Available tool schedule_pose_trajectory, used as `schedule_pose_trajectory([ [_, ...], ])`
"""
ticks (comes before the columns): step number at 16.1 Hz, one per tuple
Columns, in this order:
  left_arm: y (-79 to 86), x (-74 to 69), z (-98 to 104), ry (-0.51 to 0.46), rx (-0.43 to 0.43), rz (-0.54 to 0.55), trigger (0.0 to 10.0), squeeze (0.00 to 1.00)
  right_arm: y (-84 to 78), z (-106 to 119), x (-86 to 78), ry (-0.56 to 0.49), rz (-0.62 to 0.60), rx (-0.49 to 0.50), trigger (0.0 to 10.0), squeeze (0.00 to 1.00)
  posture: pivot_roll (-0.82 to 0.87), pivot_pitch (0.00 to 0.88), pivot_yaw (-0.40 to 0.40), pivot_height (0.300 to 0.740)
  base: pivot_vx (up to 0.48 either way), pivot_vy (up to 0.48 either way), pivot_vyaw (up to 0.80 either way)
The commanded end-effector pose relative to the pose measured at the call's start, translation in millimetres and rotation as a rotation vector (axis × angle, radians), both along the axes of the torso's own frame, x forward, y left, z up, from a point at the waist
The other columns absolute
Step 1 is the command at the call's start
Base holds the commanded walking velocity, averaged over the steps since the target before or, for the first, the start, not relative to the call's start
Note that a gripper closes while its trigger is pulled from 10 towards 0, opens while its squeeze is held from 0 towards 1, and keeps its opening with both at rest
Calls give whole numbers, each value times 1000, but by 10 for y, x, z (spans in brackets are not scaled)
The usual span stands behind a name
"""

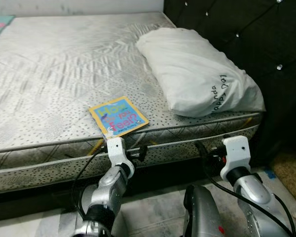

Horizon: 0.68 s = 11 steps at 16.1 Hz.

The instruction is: Clean up the room

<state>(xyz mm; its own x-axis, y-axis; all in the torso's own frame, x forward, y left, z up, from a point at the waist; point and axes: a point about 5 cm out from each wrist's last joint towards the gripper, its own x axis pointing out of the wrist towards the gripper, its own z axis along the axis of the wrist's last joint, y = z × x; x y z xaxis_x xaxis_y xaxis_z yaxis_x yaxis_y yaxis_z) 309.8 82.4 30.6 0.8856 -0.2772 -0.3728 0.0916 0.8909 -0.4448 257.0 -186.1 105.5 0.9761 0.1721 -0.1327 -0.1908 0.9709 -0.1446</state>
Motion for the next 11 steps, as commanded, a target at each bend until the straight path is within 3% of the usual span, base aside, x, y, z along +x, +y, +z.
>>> schedule_pose_trajectory([
  [1,-63,37,25,-1,-4,-26,10000,0,-61,58,-37,-8,-7,-11,10000,0,-278,17,-27,472,0,0,0],
  [11,10,243,185,-46,-29,16,10000,0,-63,74,-37,9,-11,-24,10000,0,-265,7,-31,472,0,0,0],
])
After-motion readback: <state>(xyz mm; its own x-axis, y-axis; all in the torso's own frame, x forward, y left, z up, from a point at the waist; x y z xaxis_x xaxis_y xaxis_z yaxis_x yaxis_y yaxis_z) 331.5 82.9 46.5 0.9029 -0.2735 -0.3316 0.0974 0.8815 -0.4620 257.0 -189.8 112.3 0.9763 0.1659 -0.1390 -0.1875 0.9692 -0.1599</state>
